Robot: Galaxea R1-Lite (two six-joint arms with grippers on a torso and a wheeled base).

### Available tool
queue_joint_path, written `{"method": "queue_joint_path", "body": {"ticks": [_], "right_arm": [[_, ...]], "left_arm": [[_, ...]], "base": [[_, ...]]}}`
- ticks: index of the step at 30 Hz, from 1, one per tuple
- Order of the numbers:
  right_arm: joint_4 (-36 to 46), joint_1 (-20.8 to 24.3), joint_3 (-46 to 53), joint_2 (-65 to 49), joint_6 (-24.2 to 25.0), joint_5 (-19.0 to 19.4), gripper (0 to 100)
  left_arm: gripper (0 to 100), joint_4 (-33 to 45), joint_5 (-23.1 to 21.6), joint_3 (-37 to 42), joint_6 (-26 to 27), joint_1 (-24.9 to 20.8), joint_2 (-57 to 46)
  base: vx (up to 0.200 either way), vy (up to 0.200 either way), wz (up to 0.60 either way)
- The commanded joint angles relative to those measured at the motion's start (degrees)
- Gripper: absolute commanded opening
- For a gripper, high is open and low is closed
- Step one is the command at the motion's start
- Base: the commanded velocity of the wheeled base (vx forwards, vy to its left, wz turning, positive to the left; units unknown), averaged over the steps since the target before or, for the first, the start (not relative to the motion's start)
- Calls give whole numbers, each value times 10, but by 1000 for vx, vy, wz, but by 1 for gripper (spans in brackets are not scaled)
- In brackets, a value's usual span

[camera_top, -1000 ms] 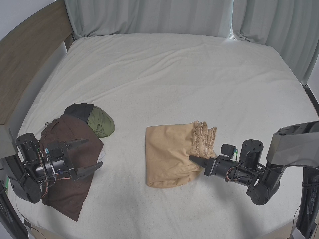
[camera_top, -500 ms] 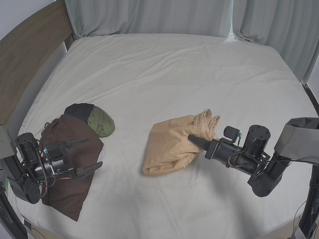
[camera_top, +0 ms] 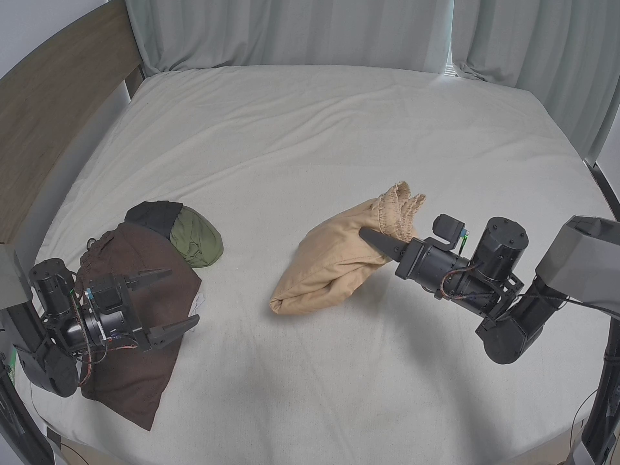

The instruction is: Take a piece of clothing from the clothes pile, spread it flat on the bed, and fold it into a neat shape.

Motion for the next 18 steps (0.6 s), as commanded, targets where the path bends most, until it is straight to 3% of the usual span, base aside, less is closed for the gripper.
{"method": "queue_joint_path", "body": {"ticks": [1,7,18], "right_arm": [[11,0,-40,12,4,3,0],[13,-2,-72,27,5,31,0],[65,-12,-188,74,6,34,0]], "left_arm": [[100,0,0,1,0,0,1],[100,0,0,3,0,-1,1],[100,0,0,4,0,-1,3]], "base": [[0,0,0],[0,0,0],[0,0,0]]}}
